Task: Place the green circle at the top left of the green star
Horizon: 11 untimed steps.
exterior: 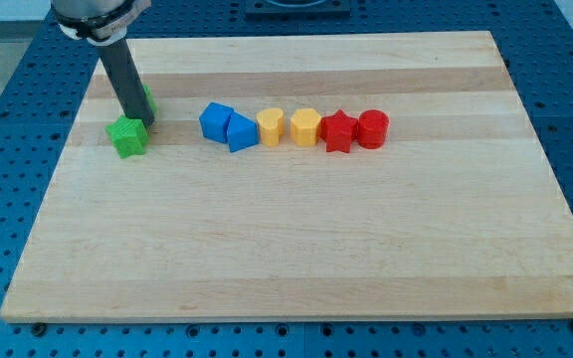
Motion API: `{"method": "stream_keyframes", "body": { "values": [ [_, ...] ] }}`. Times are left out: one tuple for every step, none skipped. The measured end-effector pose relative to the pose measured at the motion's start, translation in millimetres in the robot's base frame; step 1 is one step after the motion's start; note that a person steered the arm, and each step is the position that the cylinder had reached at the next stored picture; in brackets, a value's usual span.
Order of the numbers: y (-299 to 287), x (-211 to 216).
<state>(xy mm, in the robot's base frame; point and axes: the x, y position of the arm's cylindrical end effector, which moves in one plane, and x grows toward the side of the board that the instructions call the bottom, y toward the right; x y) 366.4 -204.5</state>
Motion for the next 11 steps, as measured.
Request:
{"method": "stream_keyframes", "body": {
  "values": [
    [49, -17],
    [73, -41],
    [50, -60],
    [22, -41],
    [17, -32],
    [24, -69],
    [2, -76],
    [-22, -35],
    [-30, -20],
    [-12, -31],
    [25, -26]
  ]
}}
